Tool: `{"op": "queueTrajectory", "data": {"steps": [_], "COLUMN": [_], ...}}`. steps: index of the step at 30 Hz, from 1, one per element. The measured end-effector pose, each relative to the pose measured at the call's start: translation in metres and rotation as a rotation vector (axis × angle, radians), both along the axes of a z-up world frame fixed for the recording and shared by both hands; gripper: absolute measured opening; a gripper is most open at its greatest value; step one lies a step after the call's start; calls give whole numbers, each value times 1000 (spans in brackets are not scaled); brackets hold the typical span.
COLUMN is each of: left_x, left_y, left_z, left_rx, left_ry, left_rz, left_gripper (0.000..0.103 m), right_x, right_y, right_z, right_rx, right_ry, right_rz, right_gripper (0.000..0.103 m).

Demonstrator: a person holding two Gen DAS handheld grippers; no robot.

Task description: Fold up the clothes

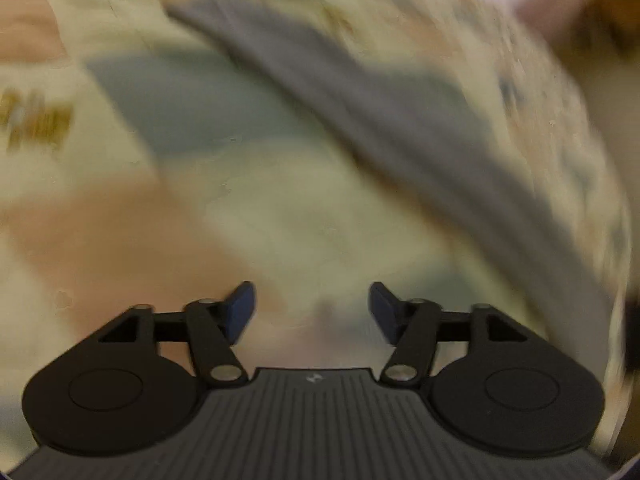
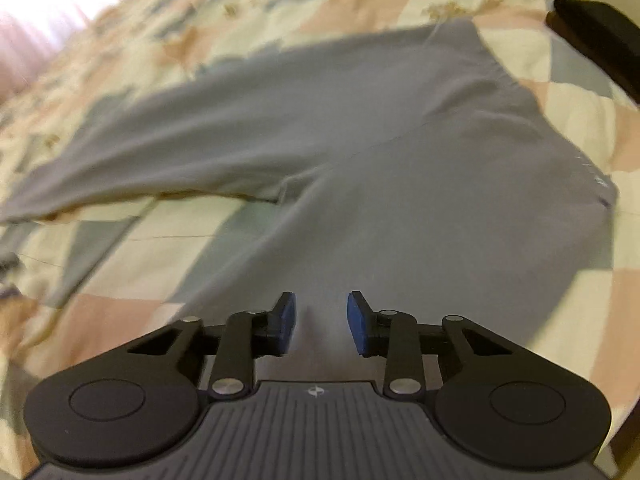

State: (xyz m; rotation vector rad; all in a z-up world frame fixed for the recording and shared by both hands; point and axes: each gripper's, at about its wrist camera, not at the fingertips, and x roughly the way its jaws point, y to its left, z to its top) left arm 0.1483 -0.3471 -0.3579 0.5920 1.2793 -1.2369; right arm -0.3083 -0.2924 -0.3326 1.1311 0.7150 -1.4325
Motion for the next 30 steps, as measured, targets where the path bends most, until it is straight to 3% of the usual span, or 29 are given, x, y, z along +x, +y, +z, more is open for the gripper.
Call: {"op": "queueTrajectory", "data": {"steps": [1, 3, 5, 8, 10, 12, 17, 20, 25, 30], "left_x": [-17, -50, -74, -100, -117, -132, -159, -185, -225, -245], "left_y": [14, 42, 65, 98, 115, 132, 187, 215, 252, 281], "left_z": [9, 29, 51, 91, 117, 143, 201, 227, 258, 275], "left_rx": [46, 132, 171, 140, 102, 46, -22, -40, -68, -113], "left_ry": [-39, -116, -170, -235, -334, -413, -360, -397, -476, -453], "left_rz": [-36, -98, -108, -103, -60, -3, 155, 176, 87, 12], "left_gripper": [71, 85, 87, 92, 100, 102, 102, 102, 102, 102], "right_x": [2, 8, 15, 19, 18, 14, -6, -21, -43, -55], "right_y": [6, 10, 11, 11, 13, 19, 51, 72, 111, 152], "right_z": [5, 14, 26, 50, 65, 80, 126, 153, 192, 216], "right_rx": [9, 38, 57, 27, -7, -39, -97, -118, -159, -191], "right_ry": [14, 32, 45, 46, 39, 17, -19, -30, -37, -32], "right_rz": [19, 90, 160, 241, 294, 343, 410, 428, 405, 355], "right_gripper": [55, 56, 61, 74, 74, 75, 87, 88, 91, 92]}}
